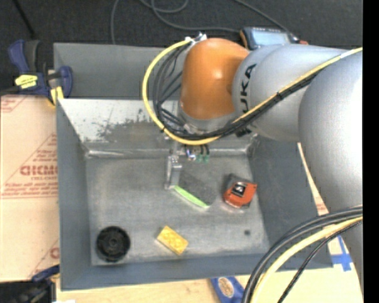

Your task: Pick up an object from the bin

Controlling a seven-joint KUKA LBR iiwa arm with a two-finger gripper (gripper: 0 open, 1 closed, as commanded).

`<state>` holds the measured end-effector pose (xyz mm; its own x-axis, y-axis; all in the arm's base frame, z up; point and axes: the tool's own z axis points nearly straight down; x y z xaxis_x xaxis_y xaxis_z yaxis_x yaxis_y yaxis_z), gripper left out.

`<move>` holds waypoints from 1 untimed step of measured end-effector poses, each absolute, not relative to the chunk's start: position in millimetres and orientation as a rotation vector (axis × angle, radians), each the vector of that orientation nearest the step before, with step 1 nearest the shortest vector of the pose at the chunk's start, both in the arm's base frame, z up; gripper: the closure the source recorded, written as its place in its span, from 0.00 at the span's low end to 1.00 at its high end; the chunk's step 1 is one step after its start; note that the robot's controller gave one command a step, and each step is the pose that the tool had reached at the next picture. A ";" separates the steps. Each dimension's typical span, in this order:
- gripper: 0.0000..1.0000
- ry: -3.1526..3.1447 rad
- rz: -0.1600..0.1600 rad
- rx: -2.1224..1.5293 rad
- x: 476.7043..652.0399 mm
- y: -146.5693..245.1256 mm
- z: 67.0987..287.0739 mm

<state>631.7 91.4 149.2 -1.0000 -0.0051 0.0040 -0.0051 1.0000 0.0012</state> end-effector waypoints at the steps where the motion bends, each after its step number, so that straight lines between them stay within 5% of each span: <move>1: 0.00 -3.143 -0.003 0.006 632.4 90.9 154.1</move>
Offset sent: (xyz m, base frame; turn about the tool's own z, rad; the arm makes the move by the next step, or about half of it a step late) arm -0.0156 -0.0659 -0.0792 0.1695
